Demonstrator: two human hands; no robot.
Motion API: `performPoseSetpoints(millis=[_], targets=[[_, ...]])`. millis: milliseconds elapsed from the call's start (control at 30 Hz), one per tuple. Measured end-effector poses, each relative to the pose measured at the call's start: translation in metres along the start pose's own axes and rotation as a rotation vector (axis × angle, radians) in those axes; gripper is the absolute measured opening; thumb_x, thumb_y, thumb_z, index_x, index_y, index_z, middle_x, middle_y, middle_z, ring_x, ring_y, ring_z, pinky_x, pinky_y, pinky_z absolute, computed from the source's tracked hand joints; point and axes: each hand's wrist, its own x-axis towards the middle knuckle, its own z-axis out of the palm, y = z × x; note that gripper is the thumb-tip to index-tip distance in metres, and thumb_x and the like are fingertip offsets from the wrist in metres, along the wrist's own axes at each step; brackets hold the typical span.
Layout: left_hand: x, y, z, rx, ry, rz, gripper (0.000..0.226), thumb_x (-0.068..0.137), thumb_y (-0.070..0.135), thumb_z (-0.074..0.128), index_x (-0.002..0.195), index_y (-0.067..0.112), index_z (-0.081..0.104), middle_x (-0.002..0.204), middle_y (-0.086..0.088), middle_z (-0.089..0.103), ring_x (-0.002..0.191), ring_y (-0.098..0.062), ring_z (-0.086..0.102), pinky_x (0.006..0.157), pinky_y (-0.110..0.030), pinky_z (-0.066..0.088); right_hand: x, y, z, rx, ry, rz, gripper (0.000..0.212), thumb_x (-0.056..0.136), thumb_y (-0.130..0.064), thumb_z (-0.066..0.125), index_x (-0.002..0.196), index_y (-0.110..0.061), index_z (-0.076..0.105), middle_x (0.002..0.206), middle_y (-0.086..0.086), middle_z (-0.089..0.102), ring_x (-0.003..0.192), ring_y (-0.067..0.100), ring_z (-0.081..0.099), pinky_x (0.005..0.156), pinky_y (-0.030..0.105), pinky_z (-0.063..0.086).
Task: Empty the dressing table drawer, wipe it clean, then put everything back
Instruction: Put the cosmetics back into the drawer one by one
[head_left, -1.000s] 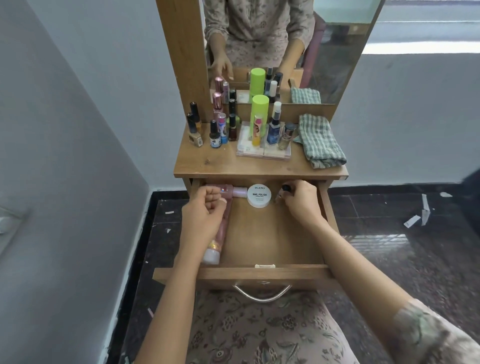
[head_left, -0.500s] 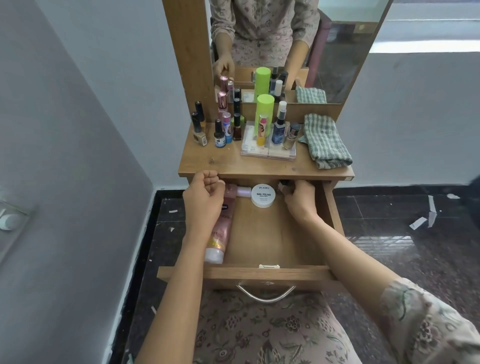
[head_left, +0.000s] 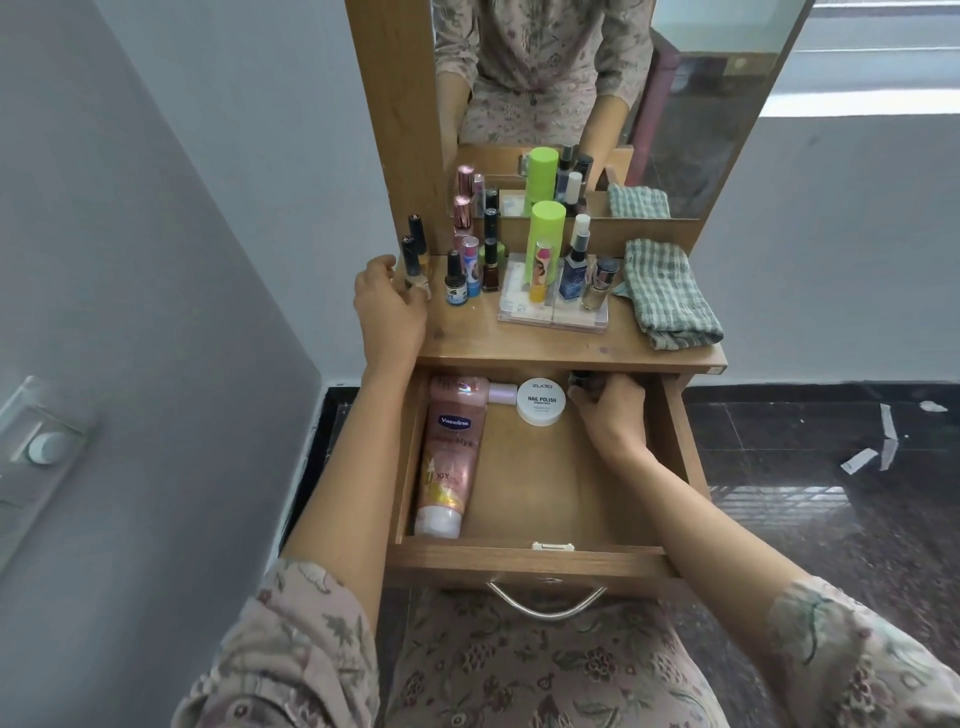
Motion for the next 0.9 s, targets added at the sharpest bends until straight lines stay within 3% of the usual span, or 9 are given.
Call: performPoseSetpoints(millis=[200, 367, 433, 500, 667, 733, 800, 900], targets=[[0.013, -0.005, 0.005, 0.057, -0.084, 0.042, 0.033, 0.092, 0.016, 0.058, 0.125, 0.009, 0.055, 0.128, -0.01, 0.056, 0.118, -0.024, 0.052, 0.097, -0.03, 0.042, -0.006, 0.001, -0.006, 0.056, -0.035, 0.07, 0.03, 0.08, -0.016, 0.07, 0.105, -0.003, 0.058, 0.101, 0.009, 0.068, 0.096, 0.024, 0.064, 0.077, 0.028, 0.047], [0.018, -0.006, 0.004, 0.043, -0.043, 0.073, 0.029, 0.092, 0.026, 0.06, 0.114, 0.008, 0.059, 0.113, -0.005, 0.062, 0.103, -0.016, 0.054, 0.079, -0.016, 0.037, -0.012, 0.001, -0.015, -0.033, -0.112, 0.117, 0.028, 0.081, -0.023, 0.069, 0.102, -0.006, 0.062, 0.105, 0.008, 0.065, 0.093, 0.021, 0.058, 0.075, 0.024, 0.039], [0.017, -0.005, 0.003, 0.025, -0.034, 0.088, 0.026, 0.092, 0.027, 0.06, 0.108, 0.006, 0.059, 0.101, 0.0, 0.059, 0.091, -0.009, 0.05, 0.066, -0.002, 0.032, -0.017, -0.002, -0.022, -0.06, -0.125, 0.105, 0.02, 0.081, -0.024, 0.066, 0.094, -0.008, 0.066, 0.1, 0.005, 0.066, 0.086, 0.016, 0.055, 0.072, 0.023, 0.039], [0.015, -0.006, -0.001, 0.004, -0.034, 0.118, 0.026, 0.092, 0.028, 0.061, 0.102, 0.005, 0.058, 0.093, 0.002, 0.056, 0.085, -0.008, 0.05, 0.059, 0.002, 0.033, -0.026, -0.01, -0.029, -0.044, -0.124, 0.072, 0.014, 0.081, -0.023, 0.064, 0.09, -0.013, 0.069, 0.092, 0.001, 0.067, 0.082, 0.013, 0.056, 0.069, 0.021, 0.039], [-0.003, 0.005, -0.013, -0.158, -0.024, 0.116, 0.021, 0.087, 0.033, 0.066, 0.086, 0.016, 0.054, 0.072, 0.006, 0.056, 0.067, -0.003, 0.052, 0.059, -0.003, 0.039, -0.054, -0.026, -0.04, 0.406, -0.235, 0.025, 0.01, 0.085, -0.017, 0.066, 0.092, -0.018, 0.072, 0.082, 0.0, 0.073, 0.074, 0.01, 0.066, 0.073, 0.03, 0.055], [-0.021, 0.017, -0.017, -0.273, -0.142, 0.014, 0.02, 0.084, 0.034, 0.069, 0.082, 0.019, 0.056, 0.071, 0.007, 0.061, 0.069, -0.005, 0.059, 0.065, -0.009, 0.046, -0.062, -0.037, -0.043, 0.541, -0.223, -0.054, 0.013, 0.088, -0.013, 0.066, 0.098, -0.015, 0.072, 0.087, 0.001, 0.074, 0.077, 0.007, 0.066, 0.073, 0.024, 0.054], [-0.044, 0.031, -0.018, -0.47, -0.364, -0.142, 0.016, 0.083, 0.03, 0.072, 0.081, 0.02, 0.059, 0.08, 0.003, 0.07, 0.077, -0.012, 0.068, 0.07, -0.022, 0.056, -0.066, -0.048, -0.047, 0.643, -0.234, -0.114, 0.018, 0.089, -0.012, 0.066, 0.106, -0.013, 0.071, 0.094, 0.001, 0.073, 0.084, 0.008, 0.067, 0.074, 0.02, 0.053], [-0.078, 0.042, -0.01, -0.658, -0.59, -0.326, 0.012, 0.085, 0.022, 0.071, 0.09, 0.015, 0.063, 0.087, -0.003, 0.074, 0.081, -0.021, 0.073, 0.067, -0.032, 0.061, -0.063, -0.056, -0.054, 0.775, -0.339, -0.138, 0.031, 0.087, -0.018, 0.066, 0.118, -0.014, 0.065, 0.11, 0.009, 0.07, 0.102, 0.021, 0.065, 0.089, 0.032, 0.053]])
